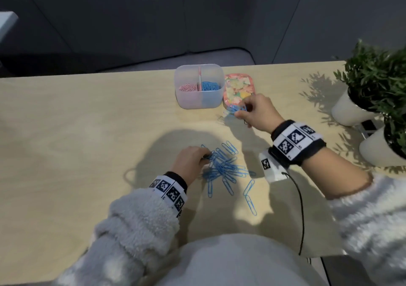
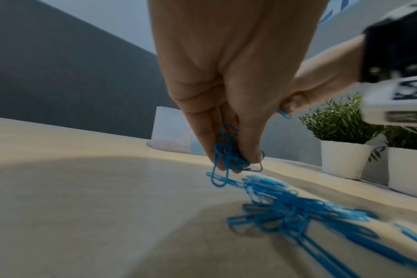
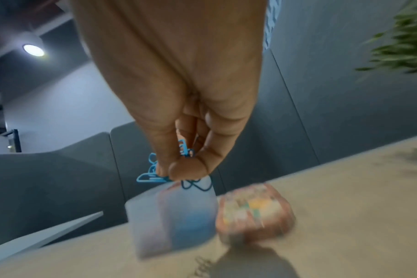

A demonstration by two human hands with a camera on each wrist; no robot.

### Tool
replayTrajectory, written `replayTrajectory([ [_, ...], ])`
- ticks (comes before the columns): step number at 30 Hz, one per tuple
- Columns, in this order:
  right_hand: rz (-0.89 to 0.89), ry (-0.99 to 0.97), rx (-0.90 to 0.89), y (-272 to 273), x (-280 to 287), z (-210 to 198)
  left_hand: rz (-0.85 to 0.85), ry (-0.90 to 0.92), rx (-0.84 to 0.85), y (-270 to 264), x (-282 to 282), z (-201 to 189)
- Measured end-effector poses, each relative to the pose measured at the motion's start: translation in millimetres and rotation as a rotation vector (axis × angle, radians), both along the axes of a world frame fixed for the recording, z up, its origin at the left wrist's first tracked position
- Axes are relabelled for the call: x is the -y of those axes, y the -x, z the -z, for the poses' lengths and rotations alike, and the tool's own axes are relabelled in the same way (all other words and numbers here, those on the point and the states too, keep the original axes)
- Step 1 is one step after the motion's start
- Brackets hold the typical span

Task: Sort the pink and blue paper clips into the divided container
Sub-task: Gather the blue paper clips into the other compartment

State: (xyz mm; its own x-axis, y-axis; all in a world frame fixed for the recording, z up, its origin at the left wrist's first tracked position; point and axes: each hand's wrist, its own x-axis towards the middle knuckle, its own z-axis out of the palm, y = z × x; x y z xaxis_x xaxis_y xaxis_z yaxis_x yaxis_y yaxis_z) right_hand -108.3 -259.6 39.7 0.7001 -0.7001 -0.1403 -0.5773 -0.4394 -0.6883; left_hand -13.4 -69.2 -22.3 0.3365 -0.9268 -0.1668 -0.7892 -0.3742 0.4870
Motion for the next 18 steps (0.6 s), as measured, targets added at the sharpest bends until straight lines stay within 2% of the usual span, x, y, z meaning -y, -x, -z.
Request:
replayTrajectory([
  [4, 0.026, 0.176, -0.045, -64.4, 33.2, -24.4, -0.014, 0.05, -0.042, -8.7, 7.3, -8.5],
  [8, -0.033, 0.301, -0.202, -114.3, 43.6, -19.8, -0.033, 0.073, -0.091, -21.8, 21.6, -20.1],
  [11, -0.145, 0.424, -0.327, -132.6, 38.4, -10.6, -0.064, 0.102, -0.13, -36.0, 37.1, -35.7],
  [14, -0.202, 0.448, -0.403, -139.1, 35.6, -4.9, -0.134, 0.163, -0.135, -59.9, 57.0, -51.8],
  [16, -0.187, 0.441, -0.346, -135.6, 36.9, -6.4, -0.198, 0.211, -0.144, -74.4, 73.8, -58.1],
  [18, -0.113, 0.41, -0.194, -124.3, 38.6, -8.6, -0.294, 0.259, -0.18, -85.0, 93.9, -58.9],
])
